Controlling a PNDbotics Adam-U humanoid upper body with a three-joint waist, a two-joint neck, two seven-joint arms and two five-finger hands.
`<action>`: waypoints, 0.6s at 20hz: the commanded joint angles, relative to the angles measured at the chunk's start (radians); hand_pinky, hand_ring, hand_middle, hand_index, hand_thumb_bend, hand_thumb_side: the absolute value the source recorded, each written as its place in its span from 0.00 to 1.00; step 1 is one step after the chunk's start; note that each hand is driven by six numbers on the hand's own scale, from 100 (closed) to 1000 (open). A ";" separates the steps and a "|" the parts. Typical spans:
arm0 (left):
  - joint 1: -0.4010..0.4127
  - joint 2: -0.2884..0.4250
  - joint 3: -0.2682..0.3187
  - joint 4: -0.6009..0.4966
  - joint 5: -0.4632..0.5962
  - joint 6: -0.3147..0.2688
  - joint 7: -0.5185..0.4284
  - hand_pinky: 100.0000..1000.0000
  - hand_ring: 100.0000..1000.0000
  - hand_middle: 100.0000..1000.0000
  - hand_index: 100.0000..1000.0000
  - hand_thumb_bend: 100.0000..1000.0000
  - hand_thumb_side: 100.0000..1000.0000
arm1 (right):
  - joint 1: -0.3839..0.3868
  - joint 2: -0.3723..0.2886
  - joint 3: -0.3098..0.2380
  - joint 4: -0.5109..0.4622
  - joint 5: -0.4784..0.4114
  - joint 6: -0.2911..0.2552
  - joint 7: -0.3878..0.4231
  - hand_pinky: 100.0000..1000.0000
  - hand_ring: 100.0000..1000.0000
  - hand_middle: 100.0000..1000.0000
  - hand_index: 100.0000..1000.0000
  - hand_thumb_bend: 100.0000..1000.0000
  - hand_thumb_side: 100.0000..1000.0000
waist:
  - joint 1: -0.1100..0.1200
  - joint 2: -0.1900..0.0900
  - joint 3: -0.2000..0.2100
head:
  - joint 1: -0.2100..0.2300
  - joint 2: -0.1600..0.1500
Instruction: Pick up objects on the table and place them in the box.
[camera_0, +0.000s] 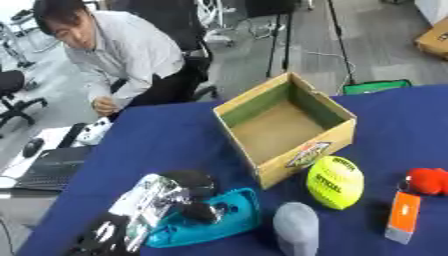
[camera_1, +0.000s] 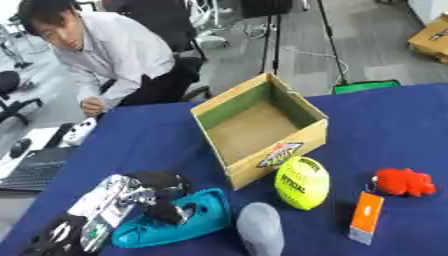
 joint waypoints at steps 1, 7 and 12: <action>-0.012 0.016 0.013 -0.015 -0.009 0.005 0.005 0.92 0.92 0.77 0.64 0.00 0.68 | -0.008 -0.032 -0.012 -0.012 -0.007 0.001 -0.001 0.83 0.81 0.78 0.77 0.00 0.81 | -0.010 -0.016 0.000 | 0.004 -0.011; -0.010 0.015 0.015 -0.020 -0.020 0.009 0.010 0.88 0.84 0.73 0.59 0.00 0.60 | -0.008 -0.033 -0.013 -0.012 -0.007 0.002 -0.001 0.84 0.82 0.78 0.77 0.00 0.81 | -0.009 -0.018 0.000 | 0.005 -0.014; -0.008 0.015 0.014 -0.019 -0.028 0.008 0.010 0.86 0.80 0.69 0.54 0.00 0.56 | -0.009 -0.033 -0.014 -0.012 -0.008 0.002 -0.001 0.84 0.82 0.78 0.77 0.00 0.80 | -0.009 -0.018 0.000 | 0.004 -0.015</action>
